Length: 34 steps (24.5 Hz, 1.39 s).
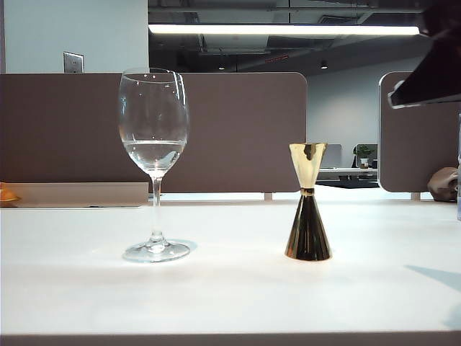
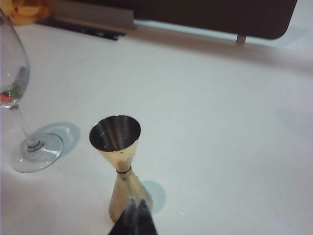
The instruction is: Pick up the jigger and pour the water inside into the glass.
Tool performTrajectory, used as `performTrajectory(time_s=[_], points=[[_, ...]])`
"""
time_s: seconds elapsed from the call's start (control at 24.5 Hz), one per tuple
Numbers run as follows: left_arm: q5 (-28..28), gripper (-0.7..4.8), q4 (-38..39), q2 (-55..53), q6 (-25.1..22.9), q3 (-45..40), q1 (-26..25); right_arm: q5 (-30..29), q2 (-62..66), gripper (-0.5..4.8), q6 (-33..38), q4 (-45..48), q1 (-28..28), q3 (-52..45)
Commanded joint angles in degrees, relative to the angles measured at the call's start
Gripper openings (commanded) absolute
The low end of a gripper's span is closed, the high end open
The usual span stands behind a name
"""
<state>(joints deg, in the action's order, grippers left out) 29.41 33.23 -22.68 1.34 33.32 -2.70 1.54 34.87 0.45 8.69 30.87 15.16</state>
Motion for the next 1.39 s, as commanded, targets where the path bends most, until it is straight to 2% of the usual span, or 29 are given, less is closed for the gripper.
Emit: performTrajectory(time_s=[0.04,0.2,0.45,0.98,1.1,1.26,1.39], points=[[0.2,-0.06,-0.7,0.0,0.2,0.1,-0.1,1.2,-4.4,-0.06,-2.3,2.0,0.0,-2.4],[0.2,-0.05,-0.7,0.0,0.2,0.1,-0.1,5.0,-11.1,-0.05,-2.3,1.9,-0.1,-6.2],[0.2,-0.06,-0.7,0.0,0.2,0.1,-0.1,4.7,-20.8,-0.05,-1.7,1.7,-2.9,-13.1],[0.2,-0.06,-0.7,0.0,0.2,0.1,-0.1,4.9,-23.0,-0.05,-1.5,-5.1,-4.3,-15.1],[0.2,-0.06,-0.7,0.0,0.2,0.1,-0.1,4.7,-24.1,-0.04,-1.5,-5.5,-8.0,-15.1],[0.2,-0.06,-0.7,0.0,0.2,0.1,-0.1,4.3,-29.6,0.0,4.1,-9.9,-19.6,-15.1],[0.2,-0.06,-0.7,0.0,0.2,0.1,-0.1,4.3,-34.7,0.0,4.3,-15.0,-26.8,-15.1]])
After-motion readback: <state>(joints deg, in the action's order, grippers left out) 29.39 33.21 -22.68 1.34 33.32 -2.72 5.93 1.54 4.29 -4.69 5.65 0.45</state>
